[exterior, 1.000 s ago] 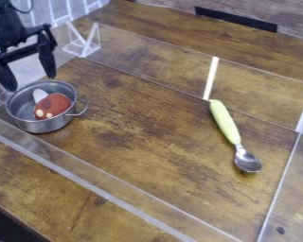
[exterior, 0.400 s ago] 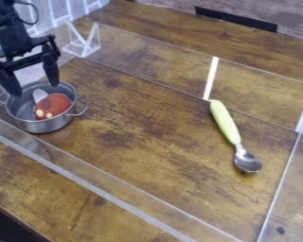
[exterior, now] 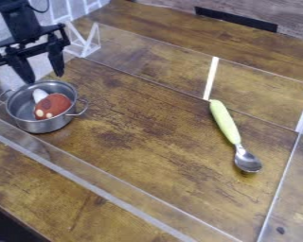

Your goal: Put the mushroom in the silver pot

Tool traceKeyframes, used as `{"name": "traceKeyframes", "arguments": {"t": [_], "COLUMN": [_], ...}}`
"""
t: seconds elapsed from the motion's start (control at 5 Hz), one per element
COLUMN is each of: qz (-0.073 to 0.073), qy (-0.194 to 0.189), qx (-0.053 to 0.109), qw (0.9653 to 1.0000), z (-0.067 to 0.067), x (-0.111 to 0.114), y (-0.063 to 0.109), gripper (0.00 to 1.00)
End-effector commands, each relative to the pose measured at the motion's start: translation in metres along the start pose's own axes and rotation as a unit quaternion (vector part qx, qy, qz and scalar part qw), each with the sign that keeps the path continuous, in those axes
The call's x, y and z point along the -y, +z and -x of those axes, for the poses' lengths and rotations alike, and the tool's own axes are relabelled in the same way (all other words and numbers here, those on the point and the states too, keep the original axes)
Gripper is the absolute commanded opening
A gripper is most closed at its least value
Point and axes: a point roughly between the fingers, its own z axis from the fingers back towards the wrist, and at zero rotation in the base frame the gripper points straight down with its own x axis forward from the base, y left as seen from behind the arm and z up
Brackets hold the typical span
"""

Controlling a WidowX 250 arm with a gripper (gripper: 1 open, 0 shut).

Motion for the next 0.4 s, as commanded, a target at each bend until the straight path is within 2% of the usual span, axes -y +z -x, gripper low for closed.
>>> {"name": "traceKeyframes", "arguments": {"t": [0.0, 0.2], "qz": [0.005, 0.01], "qy": [-0.037, -0.068], "qx": [0.021, 0.016], "qw": [0.9991, 0.9975], "z": [-0.008, -0.013], "x": [0.011, 0.011], "y": [0.019, 0.04], "gripper": [0.0, 0.0]}}
